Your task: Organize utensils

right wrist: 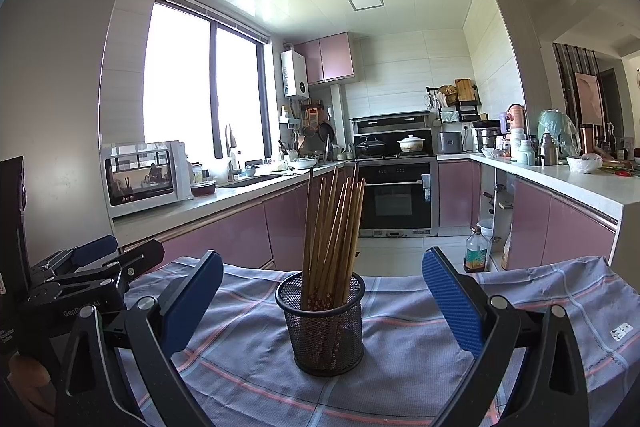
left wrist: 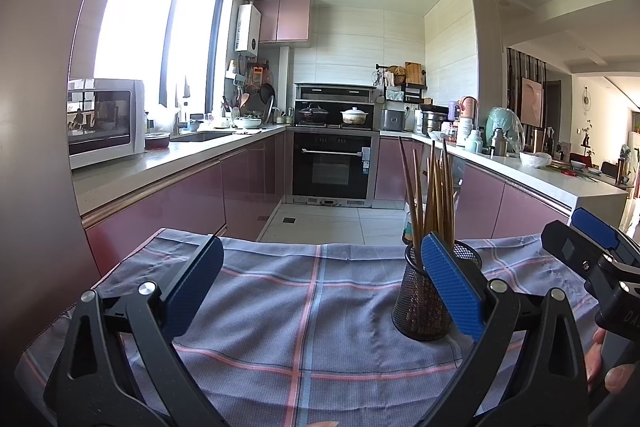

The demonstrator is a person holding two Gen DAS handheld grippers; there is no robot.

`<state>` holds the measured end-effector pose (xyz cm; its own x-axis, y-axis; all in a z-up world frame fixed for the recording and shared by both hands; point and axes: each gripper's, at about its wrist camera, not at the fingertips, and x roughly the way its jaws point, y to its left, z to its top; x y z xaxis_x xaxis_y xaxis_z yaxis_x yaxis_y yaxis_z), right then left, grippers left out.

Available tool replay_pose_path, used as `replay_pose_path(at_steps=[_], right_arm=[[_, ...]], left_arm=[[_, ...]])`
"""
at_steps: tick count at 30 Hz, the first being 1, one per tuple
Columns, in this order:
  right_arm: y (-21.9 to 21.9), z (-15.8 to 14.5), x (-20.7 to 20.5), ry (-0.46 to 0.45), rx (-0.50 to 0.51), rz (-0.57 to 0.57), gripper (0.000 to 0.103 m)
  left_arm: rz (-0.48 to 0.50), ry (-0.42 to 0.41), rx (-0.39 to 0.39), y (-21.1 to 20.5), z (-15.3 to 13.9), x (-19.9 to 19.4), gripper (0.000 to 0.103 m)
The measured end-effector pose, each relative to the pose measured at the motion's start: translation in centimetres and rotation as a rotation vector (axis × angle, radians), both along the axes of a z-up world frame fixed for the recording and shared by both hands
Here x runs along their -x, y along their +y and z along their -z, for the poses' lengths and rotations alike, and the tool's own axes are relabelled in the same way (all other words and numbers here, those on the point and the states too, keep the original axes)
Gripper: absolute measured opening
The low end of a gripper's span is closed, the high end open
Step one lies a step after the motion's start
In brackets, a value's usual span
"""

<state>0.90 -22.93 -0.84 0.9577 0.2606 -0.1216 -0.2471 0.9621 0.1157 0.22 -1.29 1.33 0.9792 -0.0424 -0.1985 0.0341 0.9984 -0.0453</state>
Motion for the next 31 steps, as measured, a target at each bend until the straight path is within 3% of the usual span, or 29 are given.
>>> replay_pose_path(at_steps=[24,27,31], right_arm=[[-0.3,0.2,-0.2,0.02,0.01,-0.008,0.096],[-0.8,0.5,-0.6,0.06,0.032,-0.007,0.096],[-3.2,2.3,-3.6,0.251,0.09,0.053,0.096]], left_arm=[[0.003,0.014,-0.014,-0.2,0.8,0.4,0.097],[0.008,0.063,-0.014,0.0,1.3,-0.4,0.097],[-0.01,0.145,-0.033,0.8,2.5,-1.8,0.097]])
